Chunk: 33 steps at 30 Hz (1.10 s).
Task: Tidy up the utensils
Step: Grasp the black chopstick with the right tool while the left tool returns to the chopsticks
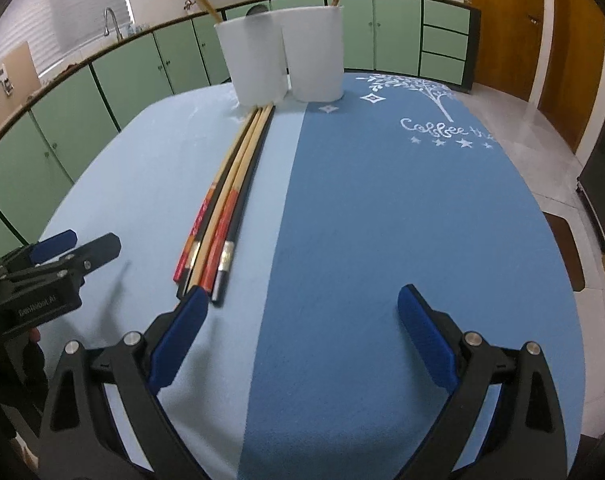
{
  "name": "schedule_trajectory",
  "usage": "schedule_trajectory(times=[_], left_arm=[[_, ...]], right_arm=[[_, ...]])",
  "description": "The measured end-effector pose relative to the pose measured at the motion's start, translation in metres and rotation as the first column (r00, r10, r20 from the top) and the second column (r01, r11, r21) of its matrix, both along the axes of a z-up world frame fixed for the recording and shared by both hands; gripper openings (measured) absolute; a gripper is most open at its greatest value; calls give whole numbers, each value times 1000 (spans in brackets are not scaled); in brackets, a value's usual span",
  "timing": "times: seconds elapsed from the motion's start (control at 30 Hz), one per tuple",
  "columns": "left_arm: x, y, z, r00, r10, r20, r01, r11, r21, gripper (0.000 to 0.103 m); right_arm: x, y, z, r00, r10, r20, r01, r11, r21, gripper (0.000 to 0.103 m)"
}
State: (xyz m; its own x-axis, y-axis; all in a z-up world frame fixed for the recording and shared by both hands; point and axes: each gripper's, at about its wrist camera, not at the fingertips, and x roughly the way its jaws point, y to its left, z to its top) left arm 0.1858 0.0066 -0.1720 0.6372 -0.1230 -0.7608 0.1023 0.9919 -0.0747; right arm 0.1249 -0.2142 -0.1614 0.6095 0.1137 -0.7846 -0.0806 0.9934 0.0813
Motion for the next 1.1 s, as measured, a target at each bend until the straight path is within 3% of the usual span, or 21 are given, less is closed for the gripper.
schedule_trajectory(times=[0.3,0.57,0.73,0.83,0.9,1.1], left_arm=[[0,-2,-4,1000,-4,-15,5,1000,13,87],[2,-4,-4,1000,-10,-19,11,1000,24,87],[1,-5,-4,1000,-12,-19,12,999,31,87],[0,-5,-4,1000,-9,-19,9,999,34,87],[0,-5,-4,1000,-8,-19,9,999,35,87],[2,-6,-5,1000,-8,-22,9,999,34,87]], right_arm=[[2,16,-7,1000,15,-12,-16,994,-106,93],[6,1,-5,999,-51,-9,50,993,-105,93],[1,-12,0,999,-50,10,51,997,-50,92],[-2,-9,2,1000,-21,20,21,1000,16,85],[0,-3,0,1000,-12,12,12,1000,2,72],[2,10,-2,1000,17,10,-17,999,-30,55]])
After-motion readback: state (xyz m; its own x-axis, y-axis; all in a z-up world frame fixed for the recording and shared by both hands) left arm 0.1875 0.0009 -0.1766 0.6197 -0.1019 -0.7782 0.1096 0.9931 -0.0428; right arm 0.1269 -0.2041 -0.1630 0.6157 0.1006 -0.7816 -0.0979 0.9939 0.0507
